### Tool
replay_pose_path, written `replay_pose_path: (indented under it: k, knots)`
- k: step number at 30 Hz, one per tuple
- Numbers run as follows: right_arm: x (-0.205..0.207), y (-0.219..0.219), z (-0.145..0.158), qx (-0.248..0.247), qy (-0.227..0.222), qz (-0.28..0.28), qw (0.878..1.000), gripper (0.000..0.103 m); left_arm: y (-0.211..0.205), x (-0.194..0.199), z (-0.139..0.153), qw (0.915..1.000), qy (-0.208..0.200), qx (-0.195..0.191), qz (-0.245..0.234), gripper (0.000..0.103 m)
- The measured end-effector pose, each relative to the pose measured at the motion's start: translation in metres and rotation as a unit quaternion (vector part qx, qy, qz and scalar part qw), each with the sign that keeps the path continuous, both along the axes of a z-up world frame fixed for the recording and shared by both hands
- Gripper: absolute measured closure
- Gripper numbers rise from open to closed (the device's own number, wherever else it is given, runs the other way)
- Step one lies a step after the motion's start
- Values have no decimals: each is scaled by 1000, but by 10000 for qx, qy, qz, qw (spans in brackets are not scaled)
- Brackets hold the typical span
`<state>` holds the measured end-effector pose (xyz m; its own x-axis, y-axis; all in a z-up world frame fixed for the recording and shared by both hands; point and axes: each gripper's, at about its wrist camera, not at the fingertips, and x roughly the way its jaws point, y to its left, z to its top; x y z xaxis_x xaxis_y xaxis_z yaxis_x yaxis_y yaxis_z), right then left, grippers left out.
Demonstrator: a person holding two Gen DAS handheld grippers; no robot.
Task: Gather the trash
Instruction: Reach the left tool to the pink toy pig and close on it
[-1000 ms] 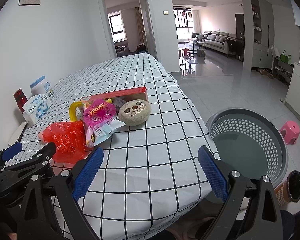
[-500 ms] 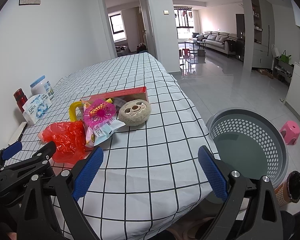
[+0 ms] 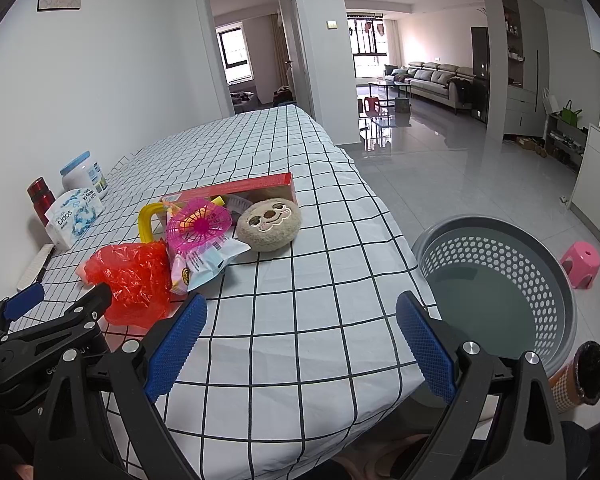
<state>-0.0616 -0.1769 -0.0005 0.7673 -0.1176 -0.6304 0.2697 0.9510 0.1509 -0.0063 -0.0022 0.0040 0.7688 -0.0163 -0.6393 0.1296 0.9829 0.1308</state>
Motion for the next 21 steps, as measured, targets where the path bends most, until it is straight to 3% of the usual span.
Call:
replay_pose_path:
  k: [8,17,21]
  knots:
    - [4,3,-9,62,47,124,9999,12,13,6,-7,9999,46,-41,132,6]
    - [21,5,-20,112,103,314,9994,12,73,42,-13,9961,100,8,879,6]
    - [28,-1,-21,154,60,312,9994,12,111,63,-14,9915,193,-263,1256,6]
